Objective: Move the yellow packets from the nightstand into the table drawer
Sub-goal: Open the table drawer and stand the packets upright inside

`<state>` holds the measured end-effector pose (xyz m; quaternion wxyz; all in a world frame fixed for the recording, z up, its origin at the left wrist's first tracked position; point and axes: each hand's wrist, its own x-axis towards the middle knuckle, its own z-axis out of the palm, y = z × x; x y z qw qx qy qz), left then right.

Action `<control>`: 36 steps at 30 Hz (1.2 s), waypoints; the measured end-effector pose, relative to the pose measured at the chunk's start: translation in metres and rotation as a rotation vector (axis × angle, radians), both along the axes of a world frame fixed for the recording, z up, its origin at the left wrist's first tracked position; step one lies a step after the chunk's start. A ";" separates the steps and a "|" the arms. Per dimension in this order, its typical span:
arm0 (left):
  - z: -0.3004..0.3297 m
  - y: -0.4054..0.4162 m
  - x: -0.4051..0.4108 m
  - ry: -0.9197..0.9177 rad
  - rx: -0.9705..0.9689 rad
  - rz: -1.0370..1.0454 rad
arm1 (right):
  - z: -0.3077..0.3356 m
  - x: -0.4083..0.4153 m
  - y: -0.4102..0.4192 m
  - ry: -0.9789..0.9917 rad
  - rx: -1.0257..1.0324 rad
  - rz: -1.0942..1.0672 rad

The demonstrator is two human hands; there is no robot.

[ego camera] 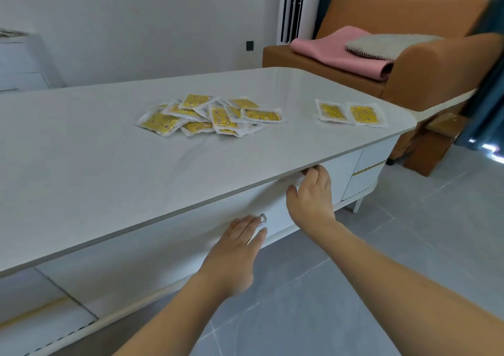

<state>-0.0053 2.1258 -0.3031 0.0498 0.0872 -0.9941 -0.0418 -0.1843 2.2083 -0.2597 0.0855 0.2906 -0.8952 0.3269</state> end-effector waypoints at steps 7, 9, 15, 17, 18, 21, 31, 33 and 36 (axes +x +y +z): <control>0.026 0.003 -0.014 -0.081 0.154 0.126 | 0.009 -0.007 0.014 0.213 0.132 -0.040; 0.031 0.004 -0.014 -0.121 0.139 0.121 | 0.013 -0.006 0.022 0.301 0.125 -0.031; 0.076 0.026 -0.007 -0.193 0.127 0.047 | 0.015 0.002 0.034 0.365 0.098 0.242; 0.091 0.030 -0.002 -0.020 0.114 0.040 | 0.022 0.006 0.036 0.286 0.096 0.276; 0.094 0.030 0.000 0.081 0.074 0.020 | 0.027 0.007 0.037 0.251 0.100 0.279; 0.097 0.028 0.005 0.299 -0.144 0.008 | 0.043 0.007 0.044 0.139 0.162 0.308; 0.146 0.016 -0.012 -0.370 0.405 0.256 | 0.091 0.011 0.048 -0.122 0.833 0.265; 0.153 0.022 -0.015 -0.511 0.527 0.251 | 0.091 0.013 0.050 -0.188 0.939 0.273; 0.157 0.035 -0.014 -0.628 0.646 0.261 | 0.094 0.015 0.055 -0.251 1.042 0.272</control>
